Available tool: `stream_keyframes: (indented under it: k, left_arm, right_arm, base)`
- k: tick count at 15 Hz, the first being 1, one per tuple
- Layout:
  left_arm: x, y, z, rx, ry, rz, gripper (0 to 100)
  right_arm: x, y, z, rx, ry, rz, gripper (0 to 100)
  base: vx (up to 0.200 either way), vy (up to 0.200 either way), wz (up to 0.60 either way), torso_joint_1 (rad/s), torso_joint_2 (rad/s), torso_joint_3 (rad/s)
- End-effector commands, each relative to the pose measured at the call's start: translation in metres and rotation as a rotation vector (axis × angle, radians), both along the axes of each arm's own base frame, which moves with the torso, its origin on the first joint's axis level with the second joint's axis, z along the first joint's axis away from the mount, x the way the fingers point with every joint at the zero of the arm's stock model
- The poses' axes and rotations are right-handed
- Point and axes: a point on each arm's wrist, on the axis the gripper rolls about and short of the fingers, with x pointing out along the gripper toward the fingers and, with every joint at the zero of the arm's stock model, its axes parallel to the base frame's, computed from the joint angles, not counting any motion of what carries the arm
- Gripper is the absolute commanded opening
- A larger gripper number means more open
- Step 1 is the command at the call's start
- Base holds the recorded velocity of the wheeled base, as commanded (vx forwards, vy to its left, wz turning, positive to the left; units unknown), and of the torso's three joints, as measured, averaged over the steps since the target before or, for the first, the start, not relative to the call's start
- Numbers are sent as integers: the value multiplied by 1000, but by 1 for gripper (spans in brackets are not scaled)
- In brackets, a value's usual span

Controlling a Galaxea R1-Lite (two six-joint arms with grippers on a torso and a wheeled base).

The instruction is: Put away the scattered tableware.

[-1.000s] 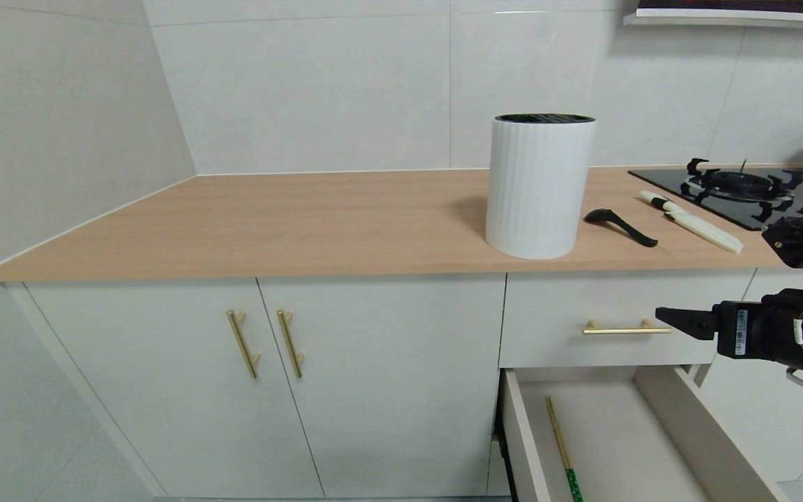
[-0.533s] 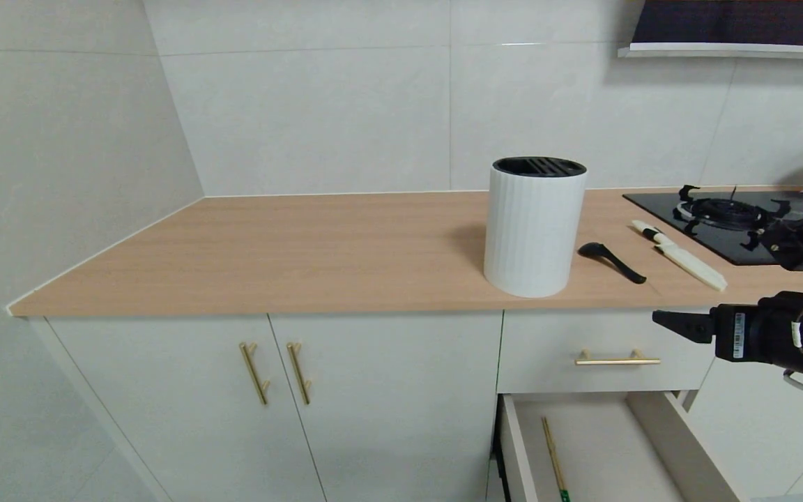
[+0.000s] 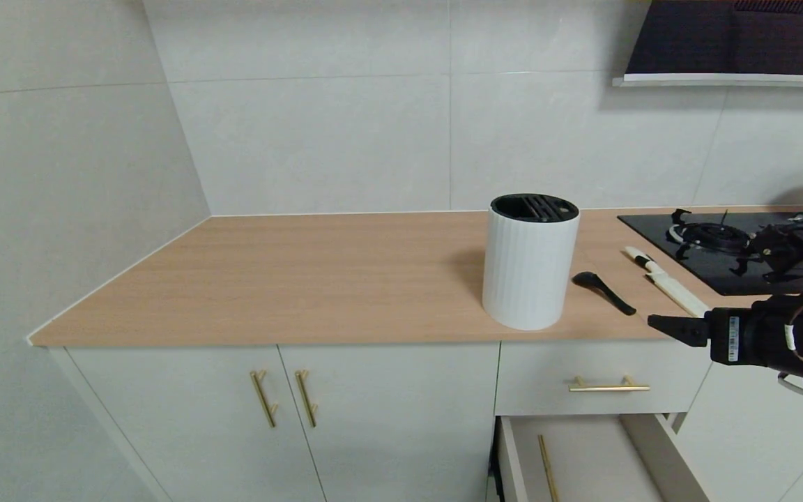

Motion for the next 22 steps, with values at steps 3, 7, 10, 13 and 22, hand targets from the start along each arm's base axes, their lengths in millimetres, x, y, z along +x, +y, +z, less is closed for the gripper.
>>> stream_keyframes:
  k: [3, 7, 10, 13, 22]
  left_arm:
    - [0, 0, 0, 0, 0, 1, 100]
    - [0, 0, 0, 0, 0, 1, 100]
    - [0, 0, 0, 0, 0, 1, 100]
    - [0, 0, 0, 0, 0, -1, 100]
    - [0, 0, 0, 0, 0, -1, 100]
  right_arm:
    - [41, -3, -11, -8, -18, 50, 100]
    - [120, -30, -33, -14, -40, 123, 100]
    - [160, -38, -47, -67, -49, 126, 100]
    - [182, -40, -64, -117, -42, 150, 100]
    - [211, -47, -105, -127, -11, 149, 100]
  base:
    - [0, 0, 0, 23, -49, -29]
    - [0, 0, 0, 0, 0, 0]
    - [0, 0, 0, 0, 0, 0]
    - [0, 0, 0, 0, 0, 0]
    - [0, 0, 0, 0, 0, 0]
